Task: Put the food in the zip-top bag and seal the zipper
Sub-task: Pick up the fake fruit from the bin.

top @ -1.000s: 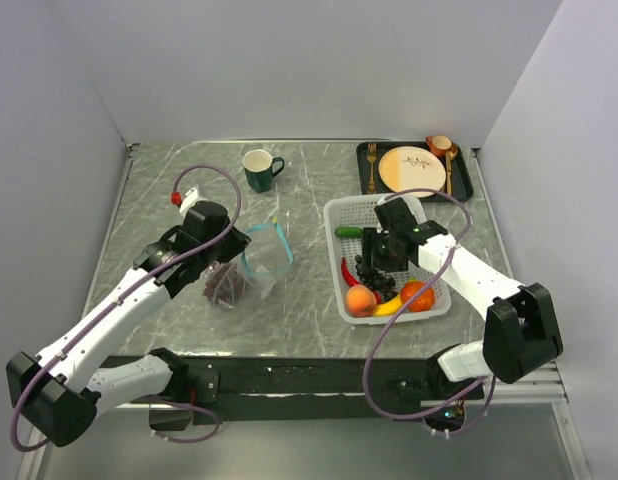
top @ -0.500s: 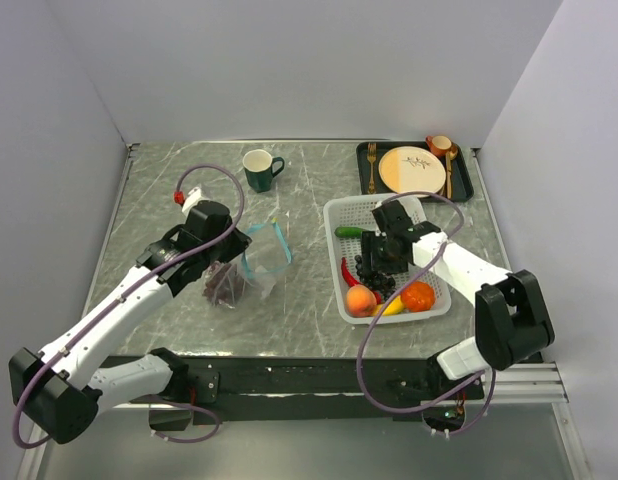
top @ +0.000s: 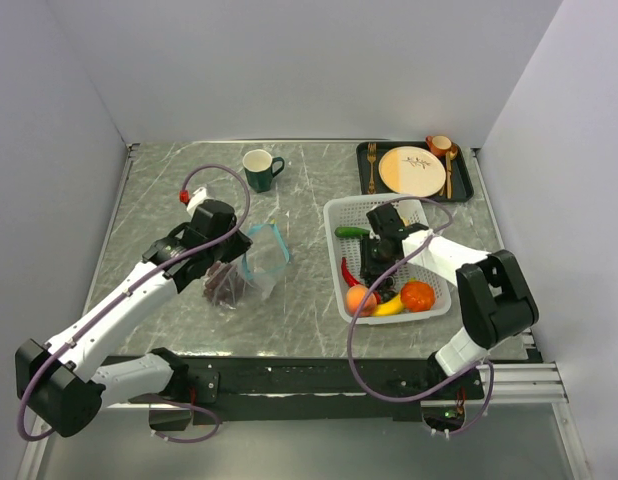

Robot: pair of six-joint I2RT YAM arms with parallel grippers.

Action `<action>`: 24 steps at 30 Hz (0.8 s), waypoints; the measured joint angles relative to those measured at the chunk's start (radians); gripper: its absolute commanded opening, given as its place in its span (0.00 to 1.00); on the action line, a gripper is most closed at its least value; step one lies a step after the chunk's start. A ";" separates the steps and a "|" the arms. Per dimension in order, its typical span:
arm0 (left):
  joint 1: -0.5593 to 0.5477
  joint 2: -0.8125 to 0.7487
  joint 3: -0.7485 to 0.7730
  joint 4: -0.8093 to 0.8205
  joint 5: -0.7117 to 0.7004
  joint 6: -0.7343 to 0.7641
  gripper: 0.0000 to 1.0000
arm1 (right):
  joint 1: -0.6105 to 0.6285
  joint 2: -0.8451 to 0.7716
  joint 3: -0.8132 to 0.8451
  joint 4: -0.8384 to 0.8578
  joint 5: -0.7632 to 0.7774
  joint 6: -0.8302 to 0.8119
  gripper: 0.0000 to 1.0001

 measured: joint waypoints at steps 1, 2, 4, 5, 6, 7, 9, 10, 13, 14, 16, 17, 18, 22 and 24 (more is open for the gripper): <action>0.000 0.000 0.000 0.000 0.000 0.000 0.01 | 0.000 0.001 0.000 0.006 -0.002 0.004 0.36; 0.000 0.000 0.000 0.000 -0.002 0.000 0.01 | 0.000 0.001 0.000 0.010 -0.002 0.006 0.32; 0.000 0.000 0.000 0.000 -0.003 0.000 0.01 | 0.000 0.000 0.000 0.014 -0.002 0.010 0.31; 0.000 0.000 0.000 0.000 -0.003 0.000 0.01 | 0.000 -0.002 0.000 0.015 -0.001 0.013 0.29; 0.000 0.000 0.000 -0.001 -0.003 0.000 0.01 | 0.000 -0.006 0.000 0.015 0.000 0.016 0.29; 0.000 0.000 0.000 0.000 -0.003 0.000 0.01 | 0.000 -0.014 -0.001 0.015 0.006 0.019 0.29; 0.000 0.001 0.000 -0.001 -0.003 0.001 0.01 | -0.001 -0.044 -0.003 0.021 0.023 0.024 0.27; 0.000 0.002 0.000 -0.002 -0.003 0.001 0.01 | -0.002 -0.071 -0.009 0.033 0.030 0.027 0.27; 0.000 0.008 0.004 -0.014 -0.003 0.001 0.01 | -0.003 -0.165 -0.024 0.058 0.043 0.032 0.25; 0.000 0.010 0.005 -0.014 -0.003 0.001 0.01 | -0.003 -0.201 -0.025 0.063 0.048 0.035 0.25; 0.000 0.010 0.005 -0.014 -0.003 0.001 0.01 | -0.003 -0.266 -0.025 0.078 0.056 0.039 0.25; 0.000 0.010 0.005 -0.014 -0.003 0.001 0.01 | -0.003 -0.290 -0.024 0.086 0.056 0.041 0.25; 0.000 0.010 0.005 -0.014 -0.003 0.001 0.01 | -0.004 -0.307 -0.022 0.089 0.056 0.044 0.25; 0.000 0.010 0.005 -0.014 -0.002 0.001 0.01 | -0.005 -0.347 -0.018 0.093 0.010 0.068 0.25; 0.000 0.010 0.005 -0.014 -0.002 0.001 0.01 | -0.005 -0.357 -0.016 0.099 -0.038 0.092 0.25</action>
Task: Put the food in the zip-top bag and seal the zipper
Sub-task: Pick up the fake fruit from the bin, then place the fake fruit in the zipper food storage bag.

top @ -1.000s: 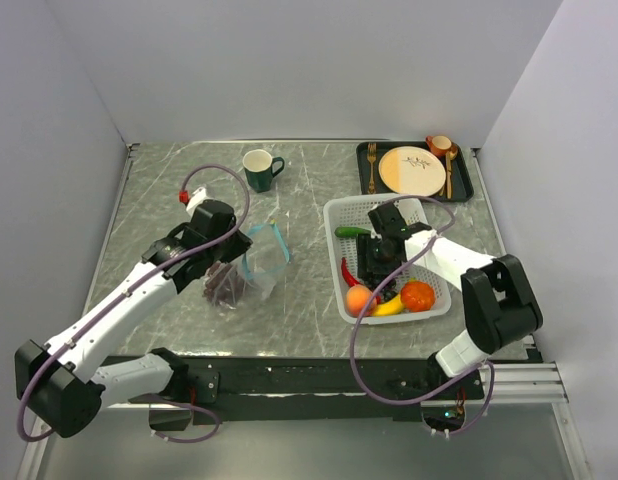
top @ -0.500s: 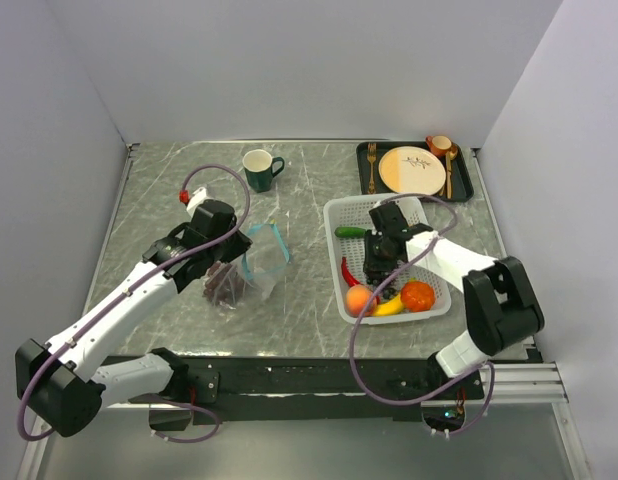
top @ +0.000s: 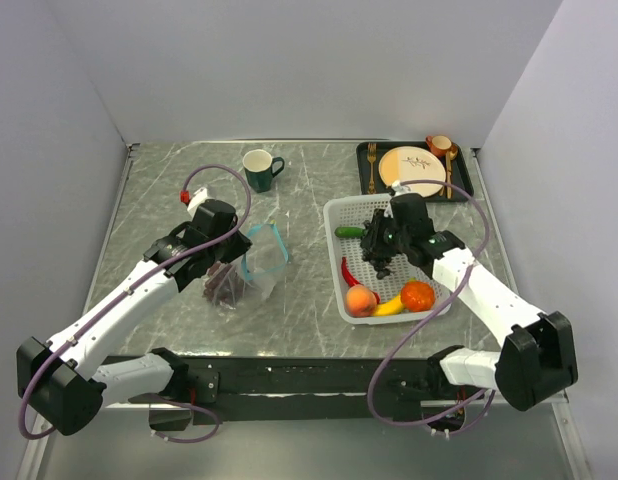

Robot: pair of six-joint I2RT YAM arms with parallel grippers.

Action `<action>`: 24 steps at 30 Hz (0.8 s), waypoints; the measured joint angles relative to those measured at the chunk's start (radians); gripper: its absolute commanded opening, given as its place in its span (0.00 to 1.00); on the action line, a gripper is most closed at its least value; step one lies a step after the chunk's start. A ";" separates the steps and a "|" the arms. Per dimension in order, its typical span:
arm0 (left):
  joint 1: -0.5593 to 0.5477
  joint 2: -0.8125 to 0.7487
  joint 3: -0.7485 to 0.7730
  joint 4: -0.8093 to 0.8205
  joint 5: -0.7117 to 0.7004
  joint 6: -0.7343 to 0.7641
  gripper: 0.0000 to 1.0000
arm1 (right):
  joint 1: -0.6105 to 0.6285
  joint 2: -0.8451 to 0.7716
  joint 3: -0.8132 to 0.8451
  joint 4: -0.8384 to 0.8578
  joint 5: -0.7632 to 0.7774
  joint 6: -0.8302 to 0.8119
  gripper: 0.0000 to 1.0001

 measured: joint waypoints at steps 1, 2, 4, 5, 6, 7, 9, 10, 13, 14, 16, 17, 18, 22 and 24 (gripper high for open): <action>0.000 0.000 0.000 0.000 0.000 0.000 0.01 | 0.000 -0.004 0.003 0.006 -0.028 0.016 0.25; 0.000 0.000 0.000 0.000 0.001 0.000 0.01 | 0.000 -0.006 0.008 0.012 -0.051 0.027 0.26; 0.000 0.000 0.000 0.000 0.005 0.000 0.01 | 0.000 -0.006 0.021 0.032 -0.113 0.061 0.26; 0.000 0.000 0.000 0.000 0.007 0.000 0.01 | 0.000 -0.006 0.029 0.045 -0.141 0.074 0.26; 0.000 0.000 0.000 0.000 0.010 0.000 0.01 | 0.004 -0.005 0.039 0.058 -0.169 0.093 0.26; 0.000 0.000 0.000 0.001 0.011 0.000 0.01 | 0.008 -0.003 0.049 0.069 -0.192 0.106 0.26; 0.000 0.000 0.000 0.003 0.020 0.000 0.01 | 0.020 0.008 0.075 0.104 -0.232 0.134 0.27; 0.000 0.000 0.000 0.005 0.026 0.000 0.01 | 0.031 0.019 0.090 0.120 -0.249 0.148 0.27; 0.000 0.000 0.000 0.006 0.033 0.000 0.01 | 0.072 0.058 0.135 0.169 -0.291 0.184 0.27; 0.000 0.000 0.000 0.005 0.034 0.000 0.01 | 0.089 0.078 0.153 0.192 -0.305 0.199 0.27; 0.000 0.000 0.000 0.005 0.034 0.000 0.01 | 0.119 0.119 0.184 0.229 -0.327 0.223 0.27; 0.000 0.000 0.000 0.005 0.034 0.000 0.01 | 0.136 0.143 0.199 0.250 -0.336 0.236 0.27; 0.000 -0.001 0.000 0.005 0.034 0.000 0.01 | 0.150 0.162 0.209 0.264 -0.345 0.248 0.27; 0.000 -0.017 0.000 0.003 0.034 0.000 0.01 | 0.209 0.233 0.225 0.360 -0.371 0.307 0.27; 0.000 -0.030 0.000 0.002 0.034 -0.001 0.01 | 0.235 0.272 0.225 0.412 -0.390 0.344 0.27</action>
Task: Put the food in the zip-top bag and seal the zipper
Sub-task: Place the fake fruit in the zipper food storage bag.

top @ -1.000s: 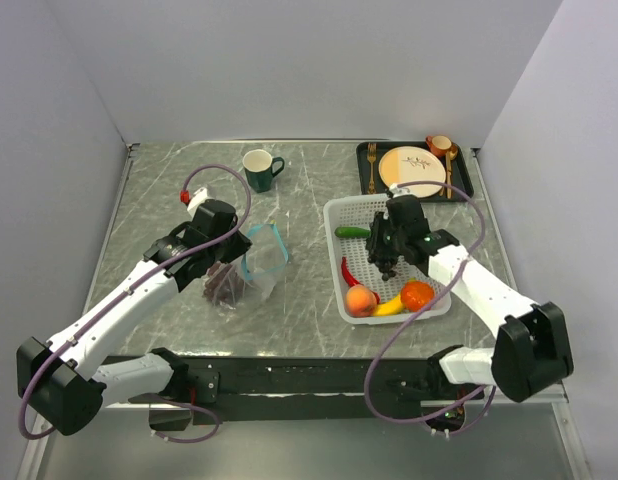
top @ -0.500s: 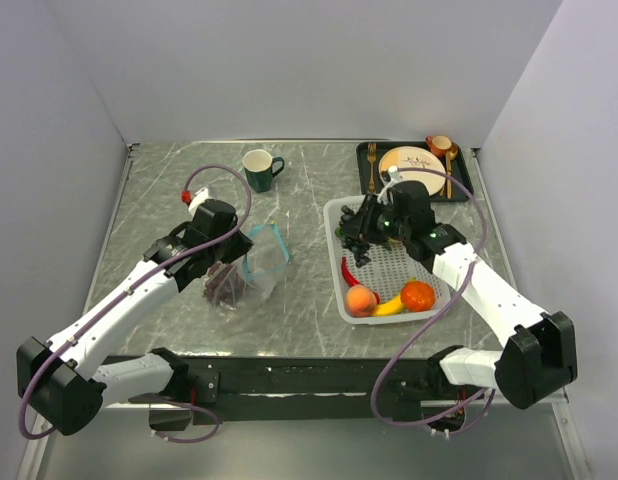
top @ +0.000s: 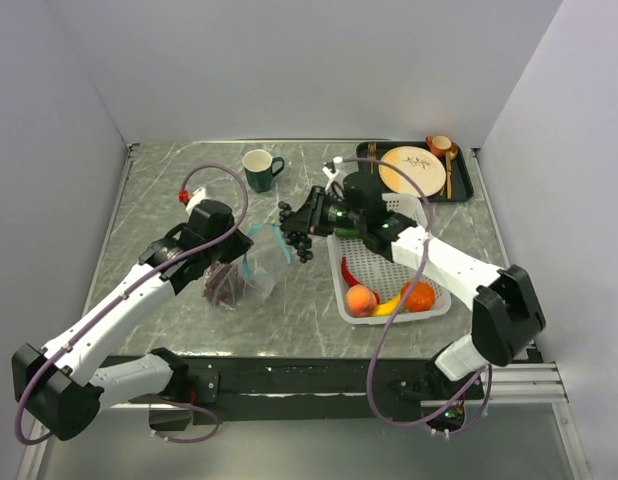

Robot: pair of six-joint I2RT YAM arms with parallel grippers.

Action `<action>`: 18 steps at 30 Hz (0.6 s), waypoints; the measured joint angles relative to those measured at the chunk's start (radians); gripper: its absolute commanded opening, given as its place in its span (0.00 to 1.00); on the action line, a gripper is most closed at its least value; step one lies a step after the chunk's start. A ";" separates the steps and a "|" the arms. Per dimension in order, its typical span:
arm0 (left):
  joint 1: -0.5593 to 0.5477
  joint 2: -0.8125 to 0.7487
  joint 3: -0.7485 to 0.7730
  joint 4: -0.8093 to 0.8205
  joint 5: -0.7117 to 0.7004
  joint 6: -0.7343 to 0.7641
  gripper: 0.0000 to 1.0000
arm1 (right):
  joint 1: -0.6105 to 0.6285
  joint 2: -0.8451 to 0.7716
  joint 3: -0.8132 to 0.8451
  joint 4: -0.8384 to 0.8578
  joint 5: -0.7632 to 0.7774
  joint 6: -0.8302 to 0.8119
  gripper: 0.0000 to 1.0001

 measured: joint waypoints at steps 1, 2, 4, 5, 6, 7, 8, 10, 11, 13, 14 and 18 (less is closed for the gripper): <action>0.000 -0.006 0.000 0.000 0.000 0.000 0.01 | 0.008 0.015 0.002 0.019 -0.006 0.013 0.28; 0.000 -0.013 0.000 -0.002 0.000 0.000 0.01 | 0.022 0.037 0.004 0.046 -0.012 0.030 0.28; 0.000 -0.023 0.000 -0.003 0.000 -0.001 0.01 | 0.040 0.070 0.006 0.082 -0.014 0.051 0.27; 0.000 -0.026 0.000 -0.003 -0.001 -0.001 0.01 | 0.048 0.082 0.006 0.095 -0.014 0.061 0.28; 0.000 -0.028 0.000 -0.003 -0.001 -0.001 0.01 | 0.057 0.097 0.007 0.109 -0.015 0.069 0.28; 0.000 -0.029 0.000 -0.003 -0.001 -0.001 0.01 | 0.064 0.110 0.009 0.122 -0.016 0.075 0.28; 0.000 -0.029 0.000 -0.003 -0.001 -0.001 0.01 | 0.070 0.123 0.014 0.129 -0.019 0.081 0.28; 0.000 -0.029 0.000 -0.003 -0.001 -0.001 0.01 | 0.079 0.138 0.016 0.136 -0.023 0.086 0.28; 0.000 -0.029 0.000 -0.003 -0.002 -0.001 0.01 | 0.084 0.143 0.019 0.132 -0.024 0.085 0.28; 0.000 -0.029 0.000 -0.003 -0.002 -0.001 0.01 | 0.095 0.147 0.033 0.105 -0.021 0.075 0.28; 0.000 -0.029 0.000 -0.003 -0.003 -0.002 0.02 | 0.099 0.147 0.042 0.094 -0.018 0.065 0.28; 0.000 -0.029 0.001 -0.003 -0.010 -0.005 0.02 | 0.116 0.147 0.051 0.063 -0.008 0.034 0.28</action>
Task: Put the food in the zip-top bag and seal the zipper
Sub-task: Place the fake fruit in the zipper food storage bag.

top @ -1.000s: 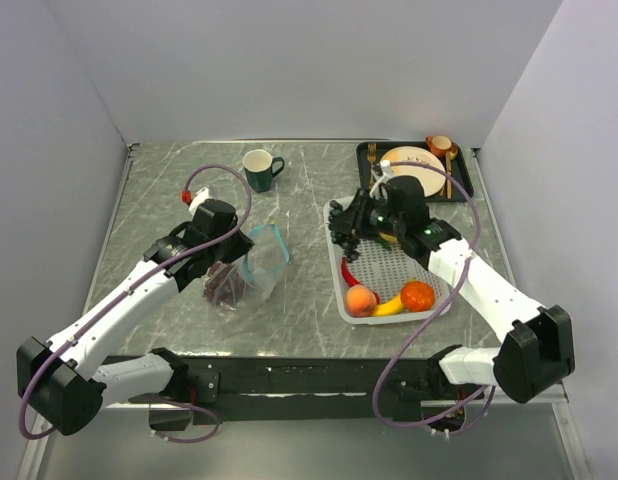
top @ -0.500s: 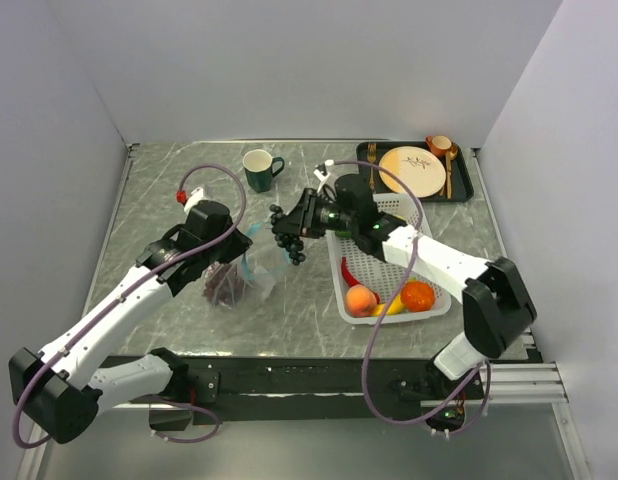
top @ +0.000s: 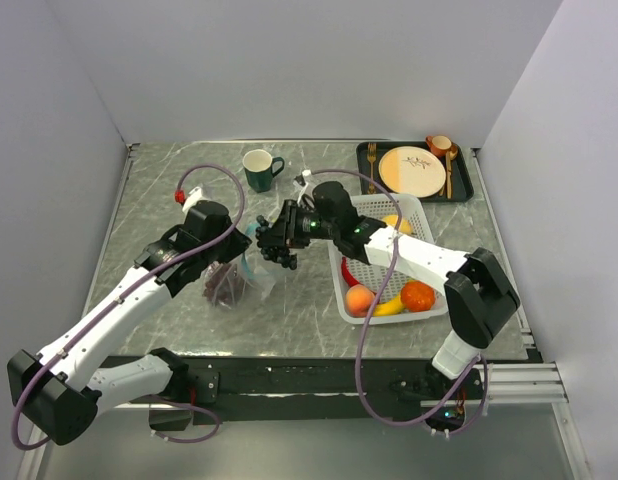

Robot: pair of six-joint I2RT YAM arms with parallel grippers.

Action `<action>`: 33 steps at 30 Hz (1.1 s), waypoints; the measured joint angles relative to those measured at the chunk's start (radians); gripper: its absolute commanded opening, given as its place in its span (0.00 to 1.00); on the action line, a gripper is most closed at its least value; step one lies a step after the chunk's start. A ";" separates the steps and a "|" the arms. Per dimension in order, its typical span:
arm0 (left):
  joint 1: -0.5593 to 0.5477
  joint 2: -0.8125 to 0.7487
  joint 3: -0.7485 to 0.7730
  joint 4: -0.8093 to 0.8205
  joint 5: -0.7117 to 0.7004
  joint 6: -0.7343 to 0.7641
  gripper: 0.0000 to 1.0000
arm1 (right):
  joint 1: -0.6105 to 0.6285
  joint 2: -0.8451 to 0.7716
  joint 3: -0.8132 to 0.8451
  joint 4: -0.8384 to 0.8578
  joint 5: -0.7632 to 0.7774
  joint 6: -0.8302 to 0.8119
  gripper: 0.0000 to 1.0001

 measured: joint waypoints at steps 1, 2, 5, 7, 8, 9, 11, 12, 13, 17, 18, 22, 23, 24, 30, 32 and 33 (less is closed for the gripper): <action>0.000 0.000 0.000 0.000 -0.001 0.000 0.02 | 0.005 0.000 -0.001 -0.009 0.003 -0.006 0.28; 0.000 0.000 0.002 -0.001 -0.002 -0.002 0.03 | 0.012 0.000 -0.002 -0.020 0.007 -0.013 0.28; 0.000 0.000 0.013 -0.002 -0.010 -0.005 0.03 | 0.035 0.000 -0.005 -0.053 0.018 -0.038 0.28; 0.000 0.000 0.023 -0.002 -0.015 -0.005 0.03 | 0.050 0.000 -0.005 -0.086 0.027 -0.061 0.28; 0.000 0.000 0.027 -0.002 -0.018 -0.005 0.03 | 0.058 0.000 -0.005 -0.100 0.031 -0.072 0.28; 0.000 0.000 0.031 -0.002 -0.020 -0.006 0.03 | 0.064 0.000 -0.005 -0.117 0.033 -0.081 0.28; 0.000 0.000 0.036 -0.002 -0.025 -0.007 0.03 | 0.074 0.000 -0.005 -0.143 0.033 -0.101 0.29; 0.000 0.000 0.037 -0.002 -0.026 -0.007 0.03 | 0.078 0.000 -0.005 -0.153 0.032 -0.108 0.29; 0.000 0.000 0.037 0.000 -0.026 -0.007 0.02 | 0.080 0.000 -0.004 -0.161 0.031 -0.115 0.30; 0.000 0.000 0.037 0.000 -0.025 -0.007 0.02 | 0.087 0.027 0.048 -0.222 0.027 -0.153 0.32; 0.000 0.000 0.037 0.000 -0.024 -0.007 0.02 | 0.087 0.036 0.064 -0.230 0.029 -0.159 0.34; 0.000 0.000 0.037 0.000 -0.017 -0.004 0.01 | 0.089 0.040 0.100 -0.259 0.051 -0.179 0.36; 0.000 0.000 0.037 0.000 -0.014 -0.003 0.01 | 0.089 0.040 0.112 -0.266 0.059 -0.184 0.37; 0.000 0.000 0.037 0.000 -0.010 -0.003 0.01 | 0.089 0.042 0.127 -0.280 0.069 -0.189 0.39; 0.000 0.000 0.027 0.006 0.000 -0.003 0.01 | 0.089 0.074 0.267 -0.367 0.114 -0.231 0.54; 0.005 0.000 0.026 0.008 0.000 -0.003 0.01 | 0.089 0.090 0.293 -0.396 0.116 -0.244 0.59; 0.006 0.000 0.026 0.008 0.000 -0.003 0.01 | 0.089 0.100 0.299 -0.405 0.116 -0.251 0.63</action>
